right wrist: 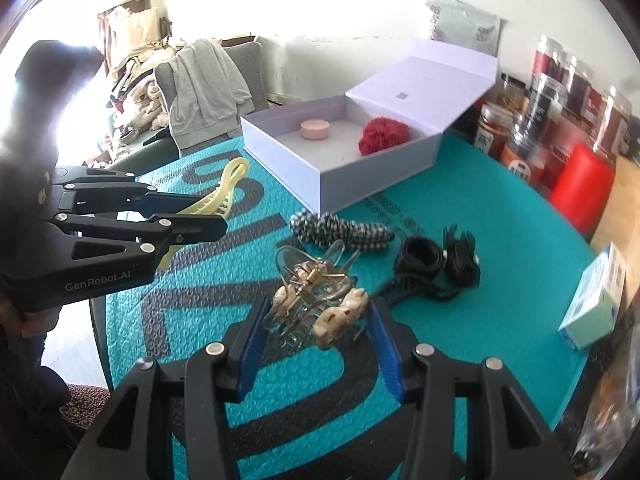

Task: Organize objects
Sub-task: 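Lift the claw clip and hairpins with both tools toward the box, then lower the cream claw clip and gold hairpins with both tools into the box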

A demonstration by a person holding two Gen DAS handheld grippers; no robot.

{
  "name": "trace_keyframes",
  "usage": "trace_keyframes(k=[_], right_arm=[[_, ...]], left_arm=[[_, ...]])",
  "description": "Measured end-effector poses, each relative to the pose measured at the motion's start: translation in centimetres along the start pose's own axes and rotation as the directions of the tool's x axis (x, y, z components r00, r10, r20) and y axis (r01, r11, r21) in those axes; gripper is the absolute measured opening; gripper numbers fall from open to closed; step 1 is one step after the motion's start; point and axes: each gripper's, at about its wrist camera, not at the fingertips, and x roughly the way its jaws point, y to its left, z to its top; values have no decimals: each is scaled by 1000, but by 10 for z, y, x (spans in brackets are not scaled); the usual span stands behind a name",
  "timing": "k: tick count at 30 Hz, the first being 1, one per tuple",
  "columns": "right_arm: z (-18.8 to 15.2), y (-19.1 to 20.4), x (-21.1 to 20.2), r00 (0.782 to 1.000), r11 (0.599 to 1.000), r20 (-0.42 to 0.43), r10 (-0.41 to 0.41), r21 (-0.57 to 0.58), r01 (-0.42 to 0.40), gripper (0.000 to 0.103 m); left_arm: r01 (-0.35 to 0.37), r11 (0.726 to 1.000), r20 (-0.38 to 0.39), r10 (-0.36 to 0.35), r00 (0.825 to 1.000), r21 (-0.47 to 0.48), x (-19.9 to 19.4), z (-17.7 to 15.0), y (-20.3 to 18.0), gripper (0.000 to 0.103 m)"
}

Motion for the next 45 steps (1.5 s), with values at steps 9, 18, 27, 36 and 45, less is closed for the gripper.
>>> trace_keyframes(k=[9,18,27,36,45], right_arm=[[38,-4,-1,999,999,42,7,-48,-5,50],[80,-15,5,996,996,89,9,-91,0,50],[120,-27,26,993,994,116,-10,-106,22,50],[148,-36,53,993,994,114,-10,-103,22,50],[165,-43,80,995,993,97,-18,-113,29,50]], left_arm=[[-9,1000,18,9,1000,18,-1,37,11,20],[-63,997,13,62,998,49,11,77,25,20],[-76,996,45,74,996,55,22,114,41,20],[-81,995,52,78,996,64,42,149,67,20],[-89,995,46,86,995,55,72,172,93,20]])
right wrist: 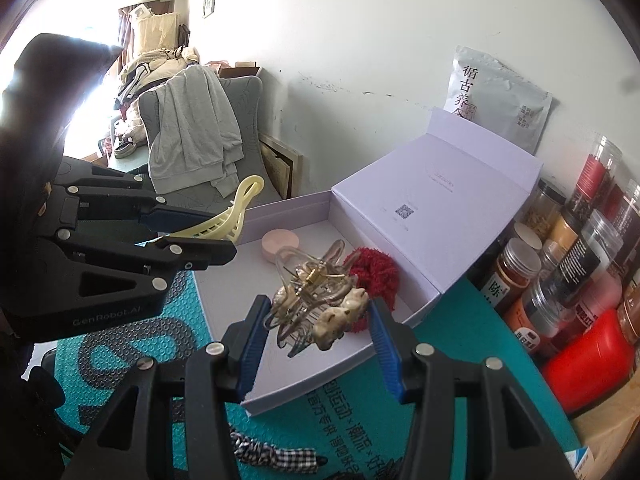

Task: Organize objects
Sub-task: 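Lower the cream claw clip and gold hairpins with both tools into the box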

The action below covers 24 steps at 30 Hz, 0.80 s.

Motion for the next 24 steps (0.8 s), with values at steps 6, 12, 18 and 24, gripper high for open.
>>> trace_keyframes(k=[6,12,18,24], right_arm=[[8,-6,19,1000,1000,-5,0,-9,0,50],[14,-15,39,1000,1000,-8,-2,-6,1,50],[21,-28,65,1000,1000,-21,-7,8,7,50],[21,-42,93,999,1000,-46,-11,28,12,50]], left_arm=[[-3,1000,-17,3,1000,-9,26,6,13,20],[-7,1000,-43,6,999,-15,56,10,25,20],[-15,1000,-57,14,998,-24,86,15,42,20],[12,1000,-75,-14,997,-26,116,17,52,20]])
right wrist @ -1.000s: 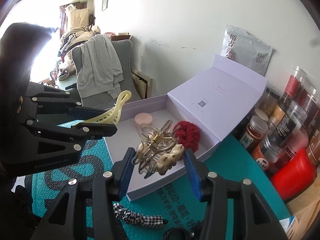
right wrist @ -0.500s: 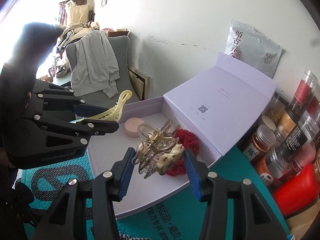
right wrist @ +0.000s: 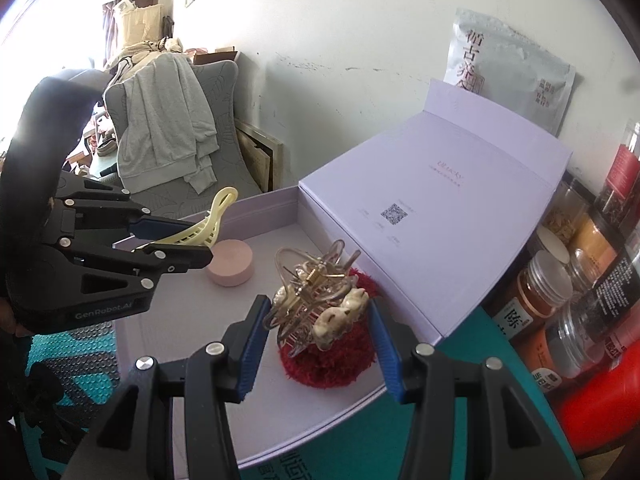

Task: Organize objects
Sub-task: 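Lower the cream claw clip and gold hairpins with both tools into the box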

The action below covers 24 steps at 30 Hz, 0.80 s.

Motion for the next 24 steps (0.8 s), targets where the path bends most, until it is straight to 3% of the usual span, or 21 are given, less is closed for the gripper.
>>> trace_keyframes(k=[9,24], right_arm=[[0,-12,32,1000,1000,-9,12,21,-12,50],[-9,-14,50,999,999,-50,8,32,-6,50]], left_arm=[[-7,1000,-4,7,1000,1,35,13,8,20],[11,999,-60,-13,998,-37,73,10,12,20]])
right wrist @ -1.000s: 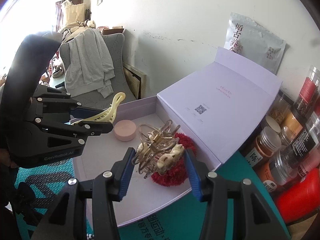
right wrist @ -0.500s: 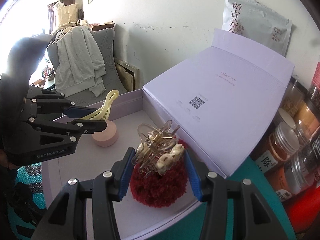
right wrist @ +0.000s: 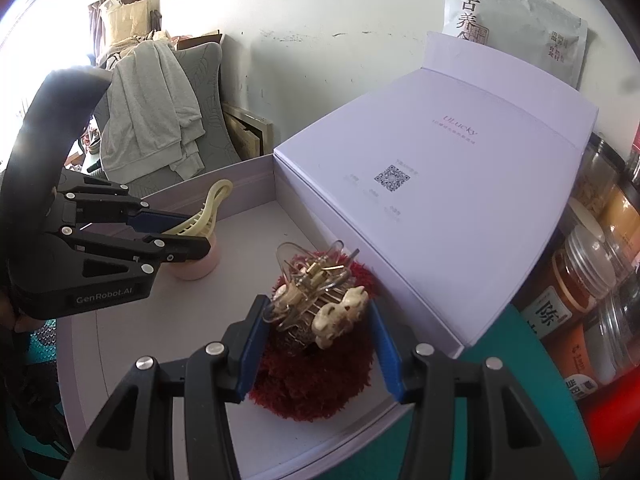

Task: Organize objects
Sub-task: 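Lower the cream claw clip and gold hairpins with both tools into the box, then open both tools to release the claw clip and hairpins in the box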

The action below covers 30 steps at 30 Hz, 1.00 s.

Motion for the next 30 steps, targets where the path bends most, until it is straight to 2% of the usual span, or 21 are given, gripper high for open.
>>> trace_keyframes(k=[10,18,26,30], right_arm=[[1,-1,-2,1000,1000,-4,-5,13,5,50],[4,0,-12,1000,1000,3,-27,12,27,60],[12,1,-34,998,999,31,-51,8,51,61],[17,3,-48,997,998,52,-64,6,64,61]], left_arm=[[-3,1000,-4,3,1000,10,7,1,1,22],[5,1000,-14,-6,1000,-17,2,-2,9,36],[-9,1000,21,9,1000,-20,-30,2,9,46],[-13,1000,38,13,999,-17,-56,2,1,48]])
